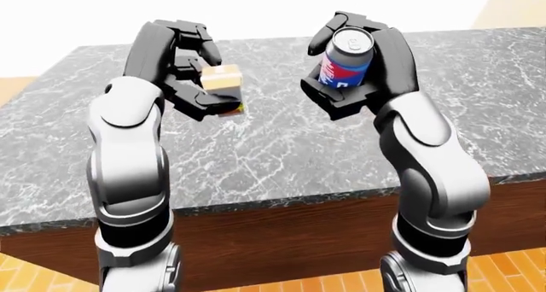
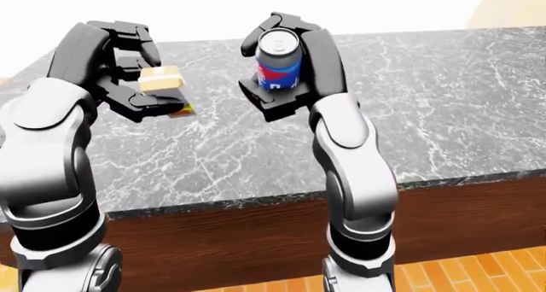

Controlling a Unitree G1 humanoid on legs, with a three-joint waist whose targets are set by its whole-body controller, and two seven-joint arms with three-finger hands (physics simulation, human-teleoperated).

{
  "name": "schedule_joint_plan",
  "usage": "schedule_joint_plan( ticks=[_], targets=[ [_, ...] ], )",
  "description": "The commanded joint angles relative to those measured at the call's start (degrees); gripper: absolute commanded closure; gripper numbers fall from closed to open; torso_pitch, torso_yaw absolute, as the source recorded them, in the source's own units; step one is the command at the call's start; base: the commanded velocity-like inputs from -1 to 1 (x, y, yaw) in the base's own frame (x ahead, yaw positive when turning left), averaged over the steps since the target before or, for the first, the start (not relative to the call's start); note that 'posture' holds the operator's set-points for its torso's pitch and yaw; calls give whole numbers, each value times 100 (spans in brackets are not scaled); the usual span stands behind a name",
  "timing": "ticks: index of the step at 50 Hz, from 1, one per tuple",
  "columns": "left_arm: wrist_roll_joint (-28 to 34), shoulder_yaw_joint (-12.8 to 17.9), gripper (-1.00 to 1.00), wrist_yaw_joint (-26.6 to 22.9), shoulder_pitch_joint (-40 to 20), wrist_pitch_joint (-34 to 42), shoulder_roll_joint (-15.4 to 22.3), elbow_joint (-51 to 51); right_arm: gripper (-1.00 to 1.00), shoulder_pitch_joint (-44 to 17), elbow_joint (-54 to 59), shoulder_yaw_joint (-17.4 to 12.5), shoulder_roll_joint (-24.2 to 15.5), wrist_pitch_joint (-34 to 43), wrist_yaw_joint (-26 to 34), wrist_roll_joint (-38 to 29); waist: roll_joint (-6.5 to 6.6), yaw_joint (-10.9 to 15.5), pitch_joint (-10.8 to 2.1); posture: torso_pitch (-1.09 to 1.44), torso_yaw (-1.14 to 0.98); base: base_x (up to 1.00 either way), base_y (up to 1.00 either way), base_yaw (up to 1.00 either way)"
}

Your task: Move the drinks to the dining counter.

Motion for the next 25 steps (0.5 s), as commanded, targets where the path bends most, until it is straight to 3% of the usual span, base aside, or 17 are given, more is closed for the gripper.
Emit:
schedule_joint_plan(
  ticks=[1, 25],
  targets=[
    [62, 60, 100, 66, -186, -163, 49, -151, 100, -193, -190, -36, -24, -196, -10, -8, 1, 2, -188, 0, 0, 0, 0, 0],
    [316, -64, 100, 256, -27, -964, -244, 830, 100, -154, -90, -8, 31, -269, 50, -116, -44, 43, -143, 0, 0, 0, 0, 0]
  ],
)
